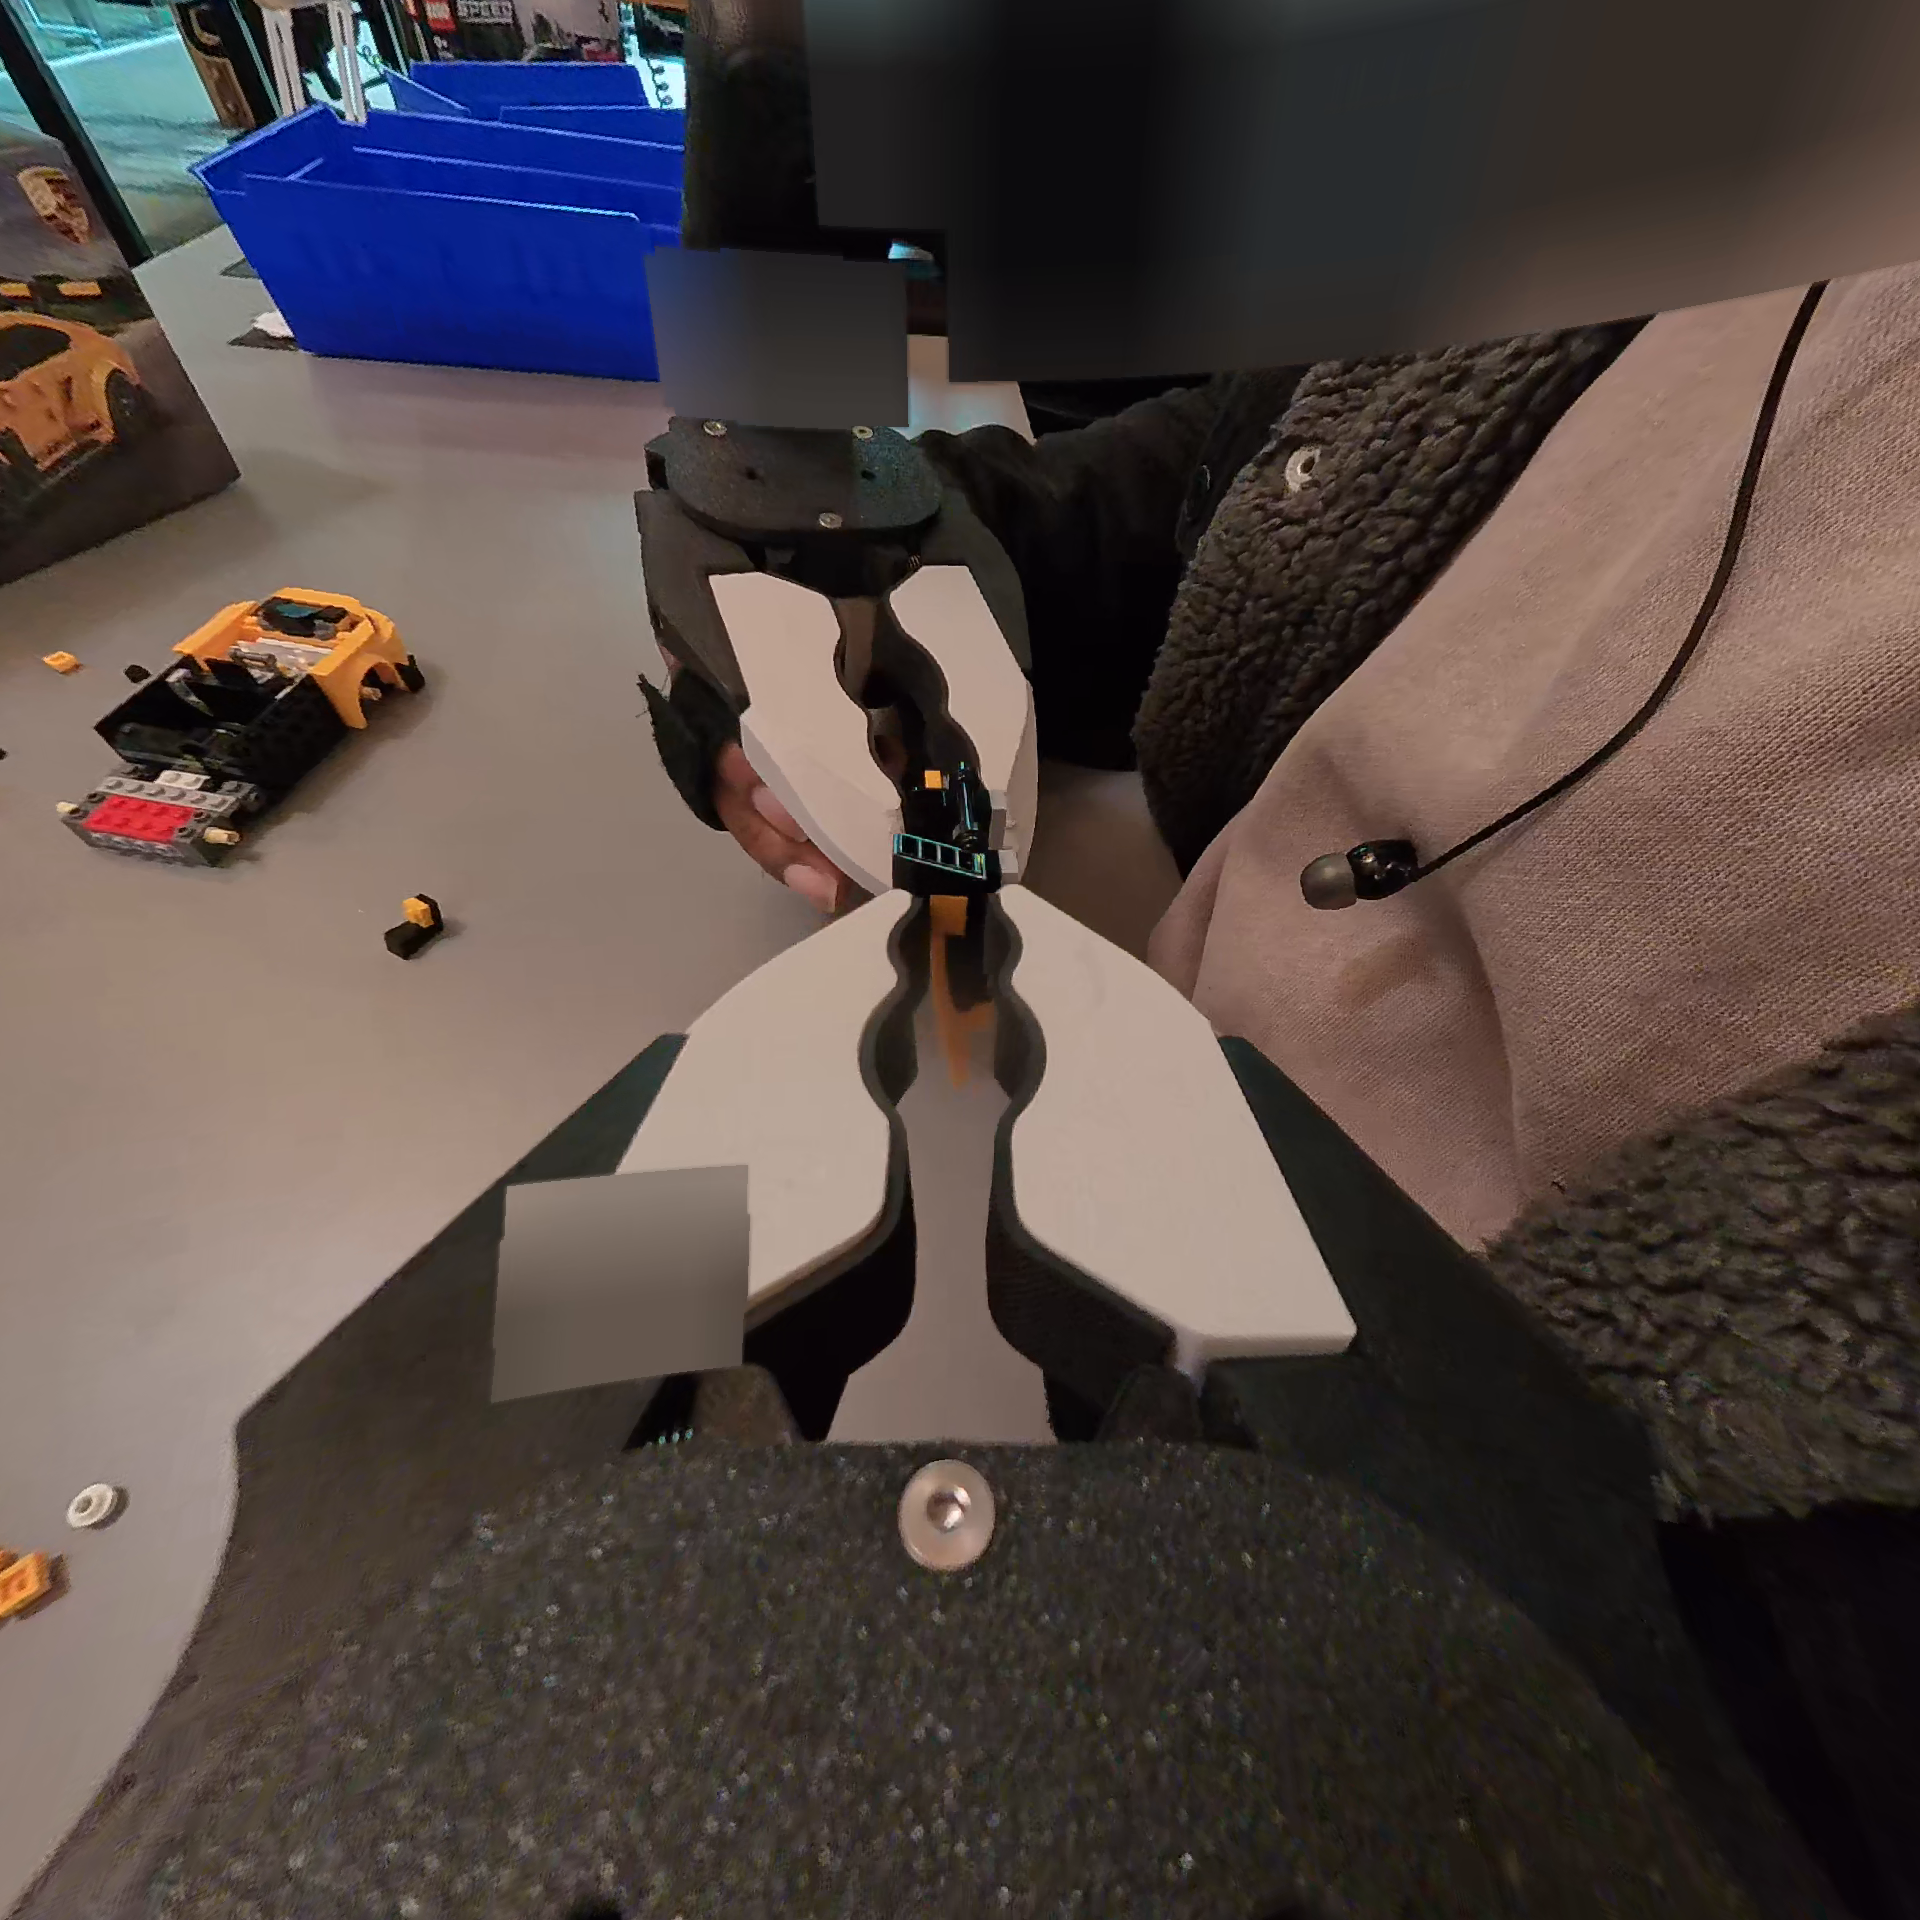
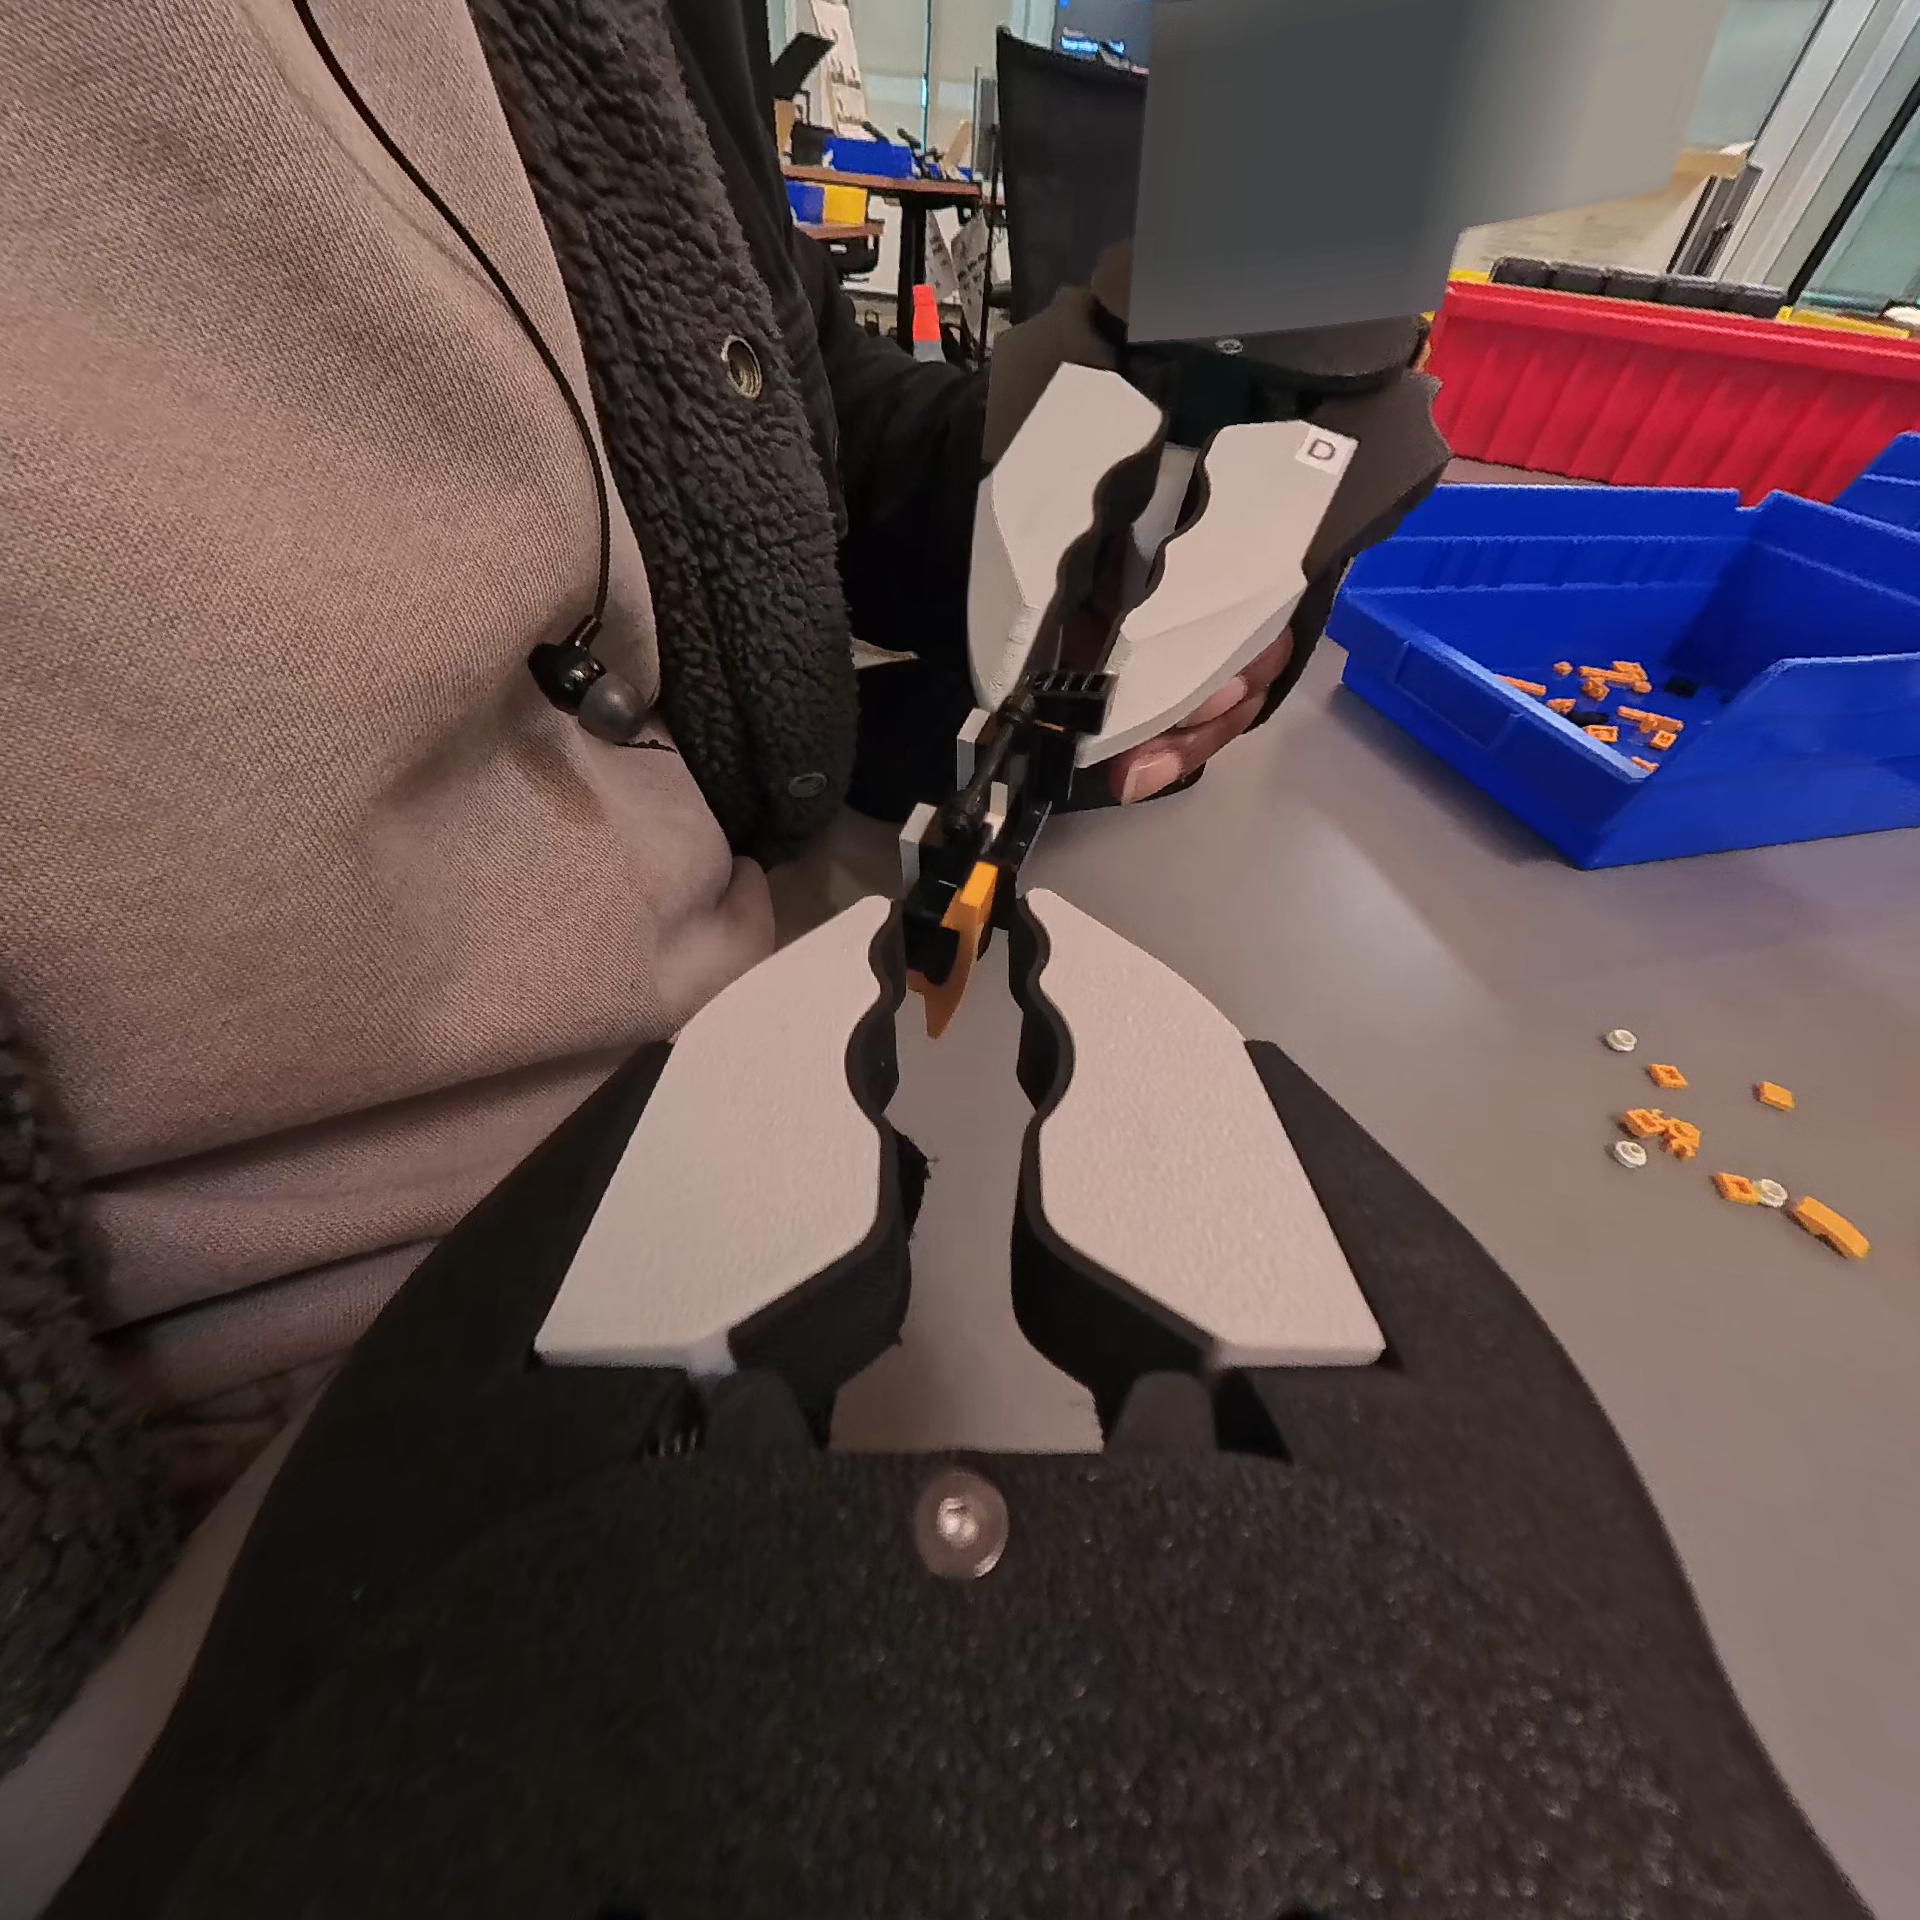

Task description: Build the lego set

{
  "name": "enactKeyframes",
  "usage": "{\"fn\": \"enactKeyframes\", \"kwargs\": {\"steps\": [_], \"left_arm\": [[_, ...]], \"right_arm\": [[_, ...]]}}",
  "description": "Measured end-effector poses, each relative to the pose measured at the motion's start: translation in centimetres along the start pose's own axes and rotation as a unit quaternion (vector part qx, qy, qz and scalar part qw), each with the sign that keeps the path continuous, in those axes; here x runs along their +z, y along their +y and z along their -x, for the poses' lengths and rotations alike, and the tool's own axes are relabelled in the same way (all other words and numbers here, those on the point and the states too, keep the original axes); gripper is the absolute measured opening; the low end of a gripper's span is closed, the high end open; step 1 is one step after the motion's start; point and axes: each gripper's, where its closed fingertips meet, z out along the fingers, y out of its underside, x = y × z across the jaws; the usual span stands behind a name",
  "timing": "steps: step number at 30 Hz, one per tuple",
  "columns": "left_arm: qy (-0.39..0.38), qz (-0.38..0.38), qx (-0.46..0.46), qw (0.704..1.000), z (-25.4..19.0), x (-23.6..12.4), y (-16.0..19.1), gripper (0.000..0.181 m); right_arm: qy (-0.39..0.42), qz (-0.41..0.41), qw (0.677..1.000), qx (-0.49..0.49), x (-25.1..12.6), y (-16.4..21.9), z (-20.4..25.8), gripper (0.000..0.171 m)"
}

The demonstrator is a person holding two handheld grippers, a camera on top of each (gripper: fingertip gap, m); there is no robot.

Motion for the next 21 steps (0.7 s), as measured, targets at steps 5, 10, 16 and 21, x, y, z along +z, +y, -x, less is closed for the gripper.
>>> {"fn": "enactKeyframes", "kwargs": {"steps": [5,10,16,21], "left_arm": [[-0.003,-0.01,-0.02,1.0,0.2,0.0,0.0,0.009],[-0.016,-0.005,-0.024,1.0,0.3,0.0,0.2,0.009],[-0.029,0.001,0.0,1.0,0.1,-0.1,0.2,0.01],[-0.049,-0.013,0.002,0.999,1.1,-0.6,0.3,0.014]], "right_arm": [[0.008,0.011,1.0,-0.004,0.1,0.3,-0.2,0.019],[0.01,0.019,1.0,-0.001,0.1,0.6,-0.3,0.019],[0.009,0.015,1.0,-0.001,0.1,0.6,-0.2,0.019],[0.05,0.03,0.998,-0.022,-0.4,0.5,-1.3,0.019]]}}
